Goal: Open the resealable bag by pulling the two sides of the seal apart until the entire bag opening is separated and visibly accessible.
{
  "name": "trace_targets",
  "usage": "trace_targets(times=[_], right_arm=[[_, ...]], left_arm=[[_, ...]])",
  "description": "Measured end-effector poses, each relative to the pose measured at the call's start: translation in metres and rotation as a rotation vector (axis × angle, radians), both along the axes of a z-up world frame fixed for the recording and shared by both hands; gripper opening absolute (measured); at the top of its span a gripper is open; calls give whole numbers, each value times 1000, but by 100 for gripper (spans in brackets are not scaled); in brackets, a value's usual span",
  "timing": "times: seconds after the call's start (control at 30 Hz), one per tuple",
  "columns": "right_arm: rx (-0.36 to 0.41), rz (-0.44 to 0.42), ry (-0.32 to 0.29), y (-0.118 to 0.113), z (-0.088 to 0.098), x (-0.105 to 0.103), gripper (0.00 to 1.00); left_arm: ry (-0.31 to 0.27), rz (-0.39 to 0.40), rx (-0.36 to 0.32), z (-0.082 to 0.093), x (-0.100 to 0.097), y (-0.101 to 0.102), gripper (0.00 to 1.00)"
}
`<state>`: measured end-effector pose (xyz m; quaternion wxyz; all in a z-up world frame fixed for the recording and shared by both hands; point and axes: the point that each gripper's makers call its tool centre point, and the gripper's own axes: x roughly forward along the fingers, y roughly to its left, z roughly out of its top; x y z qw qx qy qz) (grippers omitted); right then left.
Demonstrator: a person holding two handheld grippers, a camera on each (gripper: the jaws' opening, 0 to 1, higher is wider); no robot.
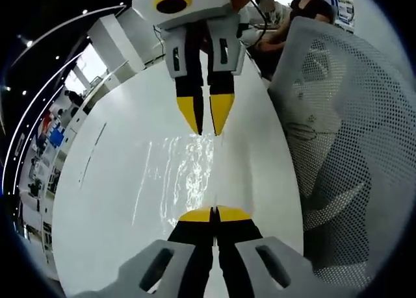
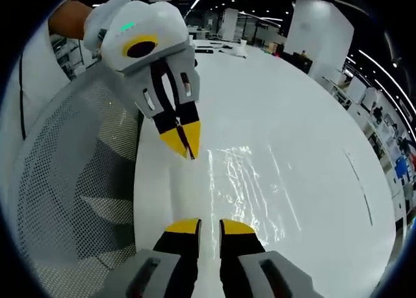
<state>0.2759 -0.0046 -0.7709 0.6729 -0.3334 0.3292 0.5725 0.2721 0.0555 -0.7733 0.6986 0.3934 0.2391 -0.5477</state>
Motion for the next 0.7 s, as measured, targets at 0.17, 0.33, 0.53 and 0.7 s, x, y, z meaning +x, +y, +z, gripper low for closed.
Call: trace_targets(times=[0.17,0.33,0.53,0.7], right_arm=[[1,7,15,10,-6,-3,6],[-13,24,20,13,-11,-7,3],[-17,29,14,13,-12,-5,0],[-33,41,4,13,-14,-5,0]], left_arm=[[-15,-13,-3,2,1,-2,0],[-13,-14,1,0,0,-2,0],[-16,-13,-3,2,1,-2,0],[-10,-11,-1,2,0,-2,0]])
